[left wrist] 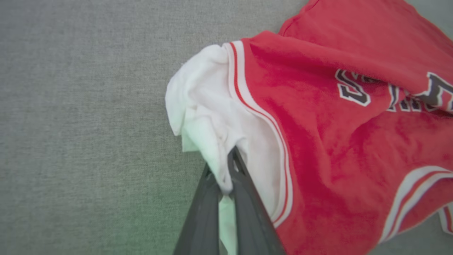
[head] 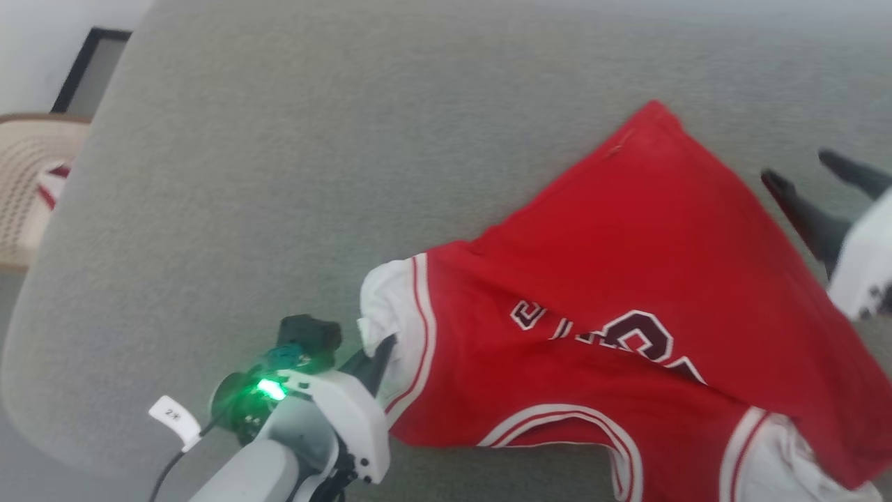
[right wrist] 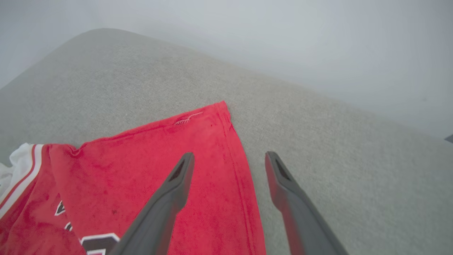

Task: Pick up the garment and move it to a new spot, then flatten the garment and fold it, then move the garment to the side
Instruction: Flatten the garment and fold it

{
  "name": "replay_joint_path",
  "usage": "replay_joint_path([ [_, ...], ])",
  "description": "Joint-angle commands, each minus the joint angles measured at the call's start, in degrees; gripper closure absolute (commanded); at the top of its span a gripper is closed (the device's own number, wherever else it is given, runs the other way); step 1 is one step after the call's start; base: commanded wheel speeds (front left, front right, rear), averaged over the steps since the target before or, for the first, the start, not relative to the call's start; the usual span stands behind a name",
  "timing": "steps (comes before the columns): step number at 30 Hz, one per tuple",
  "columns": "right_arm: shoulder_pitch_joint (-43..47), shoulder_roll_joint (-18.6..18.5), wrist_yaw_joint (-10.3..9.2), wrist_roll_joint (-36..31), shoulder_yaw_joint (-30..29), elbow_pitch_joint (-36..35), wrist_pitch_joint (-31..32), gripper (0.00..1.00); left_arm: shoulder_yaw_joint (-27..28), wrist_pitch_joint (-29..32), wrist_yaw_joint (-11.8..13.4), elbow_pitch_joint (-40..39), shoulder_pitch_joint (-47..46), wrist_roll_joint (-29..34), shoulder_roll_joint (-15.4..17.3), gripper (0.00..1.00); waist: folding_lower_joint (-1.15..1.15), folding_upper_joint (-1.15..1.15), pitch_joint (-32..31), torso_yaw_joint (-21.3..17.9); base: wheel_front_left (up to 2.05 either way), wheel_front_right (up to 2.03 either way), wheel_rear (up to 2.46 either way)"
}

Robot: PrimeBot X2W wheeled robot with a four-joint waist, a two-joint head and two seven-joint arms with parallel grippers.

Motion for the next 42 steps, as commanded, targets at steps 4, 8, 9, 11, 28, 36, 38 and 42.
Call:
replay_joint_path([
  [4, -11.4, -1.0, 0.0, -0.8, 8.2, 11.8, -2.4, 0.0, -1.4, -0.6, -1.1, 1.0, -2.7, 1.4, -2.0, 1.0, 0.0, 0.0, 2.8, 4.4, 0.0, 0.0, 0.0],
  [8, -19.8, -2.4, -0.02, -0.5, 15.5, 23.0, -3.1, 0.0, -2.9, -1.2, -2.1, 2.2, -4.6, 1.6, -4.1, 1.0, 0.0, 0.0, 4.6, 7.4, 0.0, 0.0, 0.0],
  [9, -21.6, -2.9, -0.03, -0.5, 17.2, 25.3, -3.2, 0.0, -3.2, -1.4, -2.2, 2.6, -5.0, 1.7, -4.6, 1.0, 0.0, 0.0, 5.0, 8.1, 0.0, 0.0, 0.0],
  [11, -24.8, -3.4, -0.03, -0.3, 20.5, 30.1, -3.2, 0.0, -3.8, -1.8, -2.7, 3.4, -5.9, 1.9, -5.5, 1.0, 0.0, 0.0, 5.7, 9.3, 0.0, 0.0, 0.0],
  [28, -34.6, -8.5, -0.08, 9.1, 41.7, 44.3, 5.2, 1.0, -3.9, -3.4, -4.3, 9.1, -9.0, 1.2, -6.3, 1.0, 0.0, 0.0, 5.6, 10.7, 0.0, 0.0, 0.0],
  [36, -38.0, -9.8, -0.05, 13.4, 43.4, 39.7, -0.7, 1.0, -1.4, 2.4, -4.1, 5.8, -13.9, 0.9, -0.7, 1.0, 0.0, 0.0, 1.5, 6.6, 0.0, 0.0, 0.0],
  [38, -38.4, -10.5, -0.05, 14.7, 43.8, 38.3, -2.1, 1.0, -0.6, 5.2, -4.4, 4.0, -16.4, 0.8, 1.6, 1.0, 0.0, 0.0, -0.1, 5.2, 0.0, 0.0, 0.0],
  [42, -39.6, -11.7, -0.05, 16.4, 44.0, 35.4, -4.3, 1.0, 1.2, 11.5, -5.5, 1.0, -22.2, 0.2, 6.1, 1.0, 0.0, 0.0, -3.4, 2.1, 0.0, 0.0, 0.0],
])
